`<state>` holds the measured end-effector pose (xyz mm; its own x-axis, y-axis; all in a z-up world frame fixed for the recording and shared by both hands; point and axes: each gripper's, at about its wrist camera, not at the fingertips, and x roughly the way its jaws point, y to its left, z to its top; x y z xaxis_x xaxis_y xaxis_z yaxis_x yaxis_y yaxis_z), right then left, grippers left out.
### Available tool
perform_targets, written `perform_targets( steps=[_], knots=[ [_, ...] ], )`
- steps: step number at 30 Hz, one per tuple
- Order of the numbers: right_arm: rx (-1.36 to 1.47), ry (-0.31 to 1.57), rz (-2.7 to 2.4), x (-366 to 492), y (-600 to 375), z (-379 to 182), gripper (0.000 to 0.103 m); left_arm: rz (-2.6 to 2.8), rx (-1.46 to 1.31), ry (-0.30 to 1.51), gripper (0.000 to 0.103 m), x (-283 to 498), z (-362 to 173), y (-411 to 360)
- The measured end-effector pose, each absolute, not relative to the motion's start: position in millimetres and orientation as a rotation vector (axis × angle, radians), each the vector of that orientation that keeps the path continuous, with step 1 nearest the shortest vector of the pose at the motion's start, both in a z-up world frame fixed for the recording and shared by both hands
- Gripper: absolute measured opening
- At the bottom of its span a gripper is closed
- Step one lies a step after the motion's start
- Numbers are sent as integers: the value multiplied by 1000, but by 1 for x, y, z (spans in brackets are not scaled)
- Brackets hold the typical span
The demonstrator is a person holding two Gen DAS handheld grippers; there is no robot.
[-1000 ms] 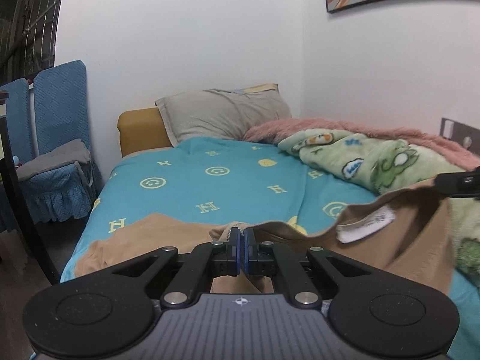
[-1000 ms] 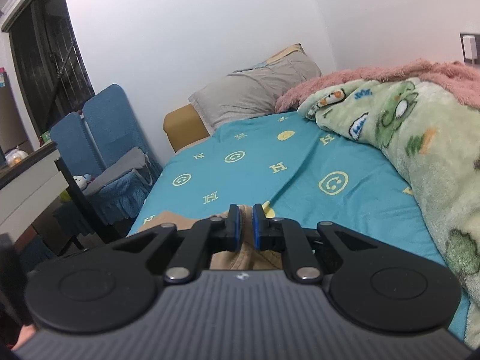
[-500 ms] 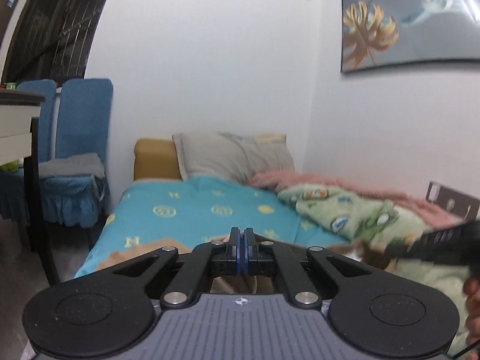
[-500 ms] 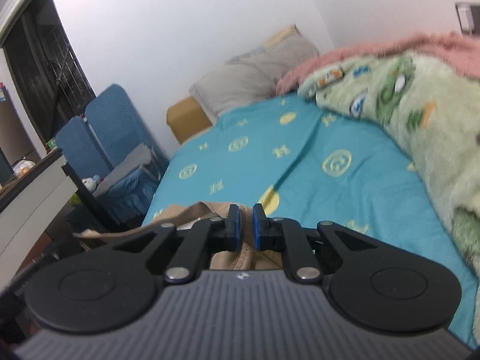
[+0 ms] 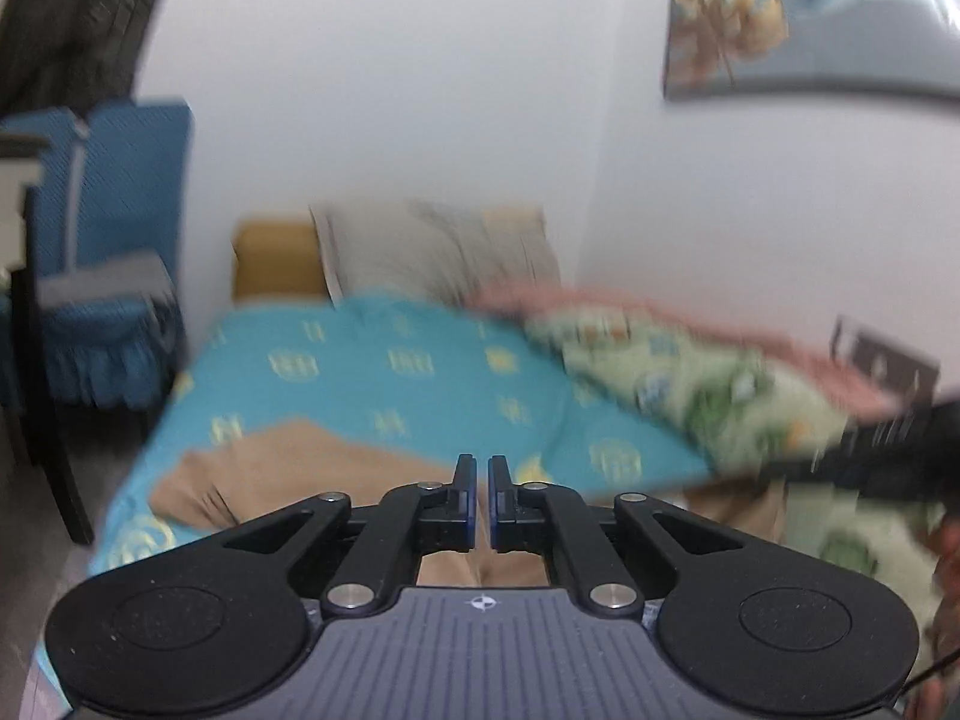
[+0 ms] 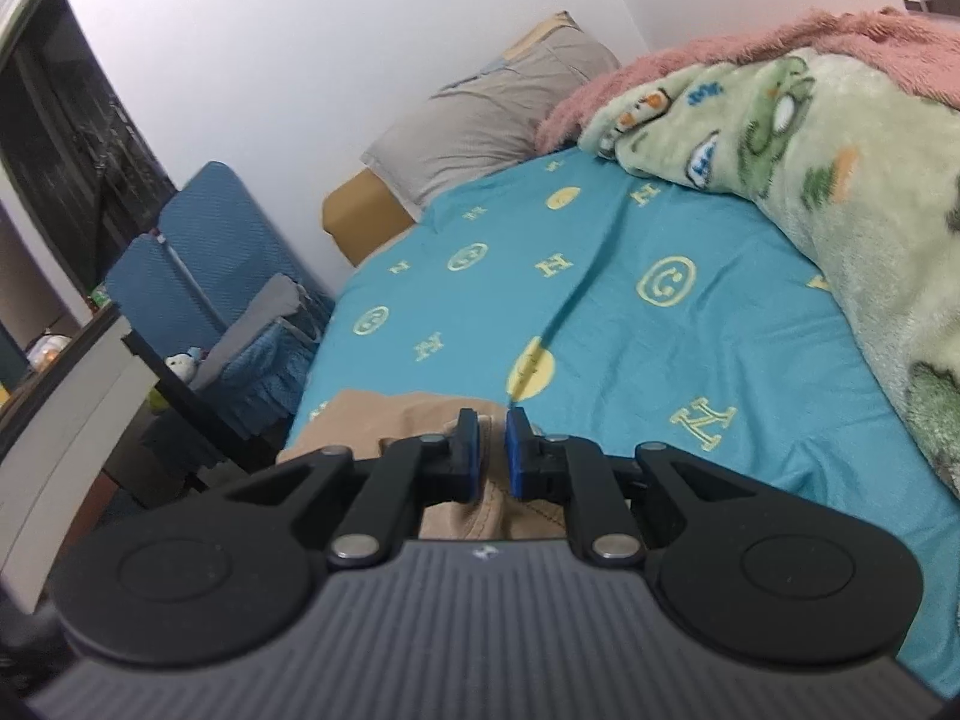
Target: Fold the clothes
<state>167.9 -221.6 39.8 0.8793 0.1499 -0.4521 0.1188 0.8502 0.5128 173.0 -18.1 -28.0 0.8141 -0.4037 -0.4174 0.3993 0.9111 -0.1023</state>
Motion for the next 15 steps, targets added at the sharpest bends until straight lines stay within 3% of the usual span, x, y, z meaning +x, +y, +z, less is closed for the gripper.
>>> perform_targets(
  steps=[1,3,11,14,15],
  knots=[
    [554,499,19,168,-221,41,13,-423,15,477,13,179,-36,-24],
    [547,495,22,168,-219,43,13,-412,57,509,28,193,-53,-35],
    [530,492,14,163,-219,41,13,-422,271,603,31,245,-104,-86],
    [511,498,0,165,-219,38,13,-400,281,671,4,254,-120,-84],
    [515,506,-9,166,-220,36,13,-395,283,659,3,252,-118,-83]
  ],
)
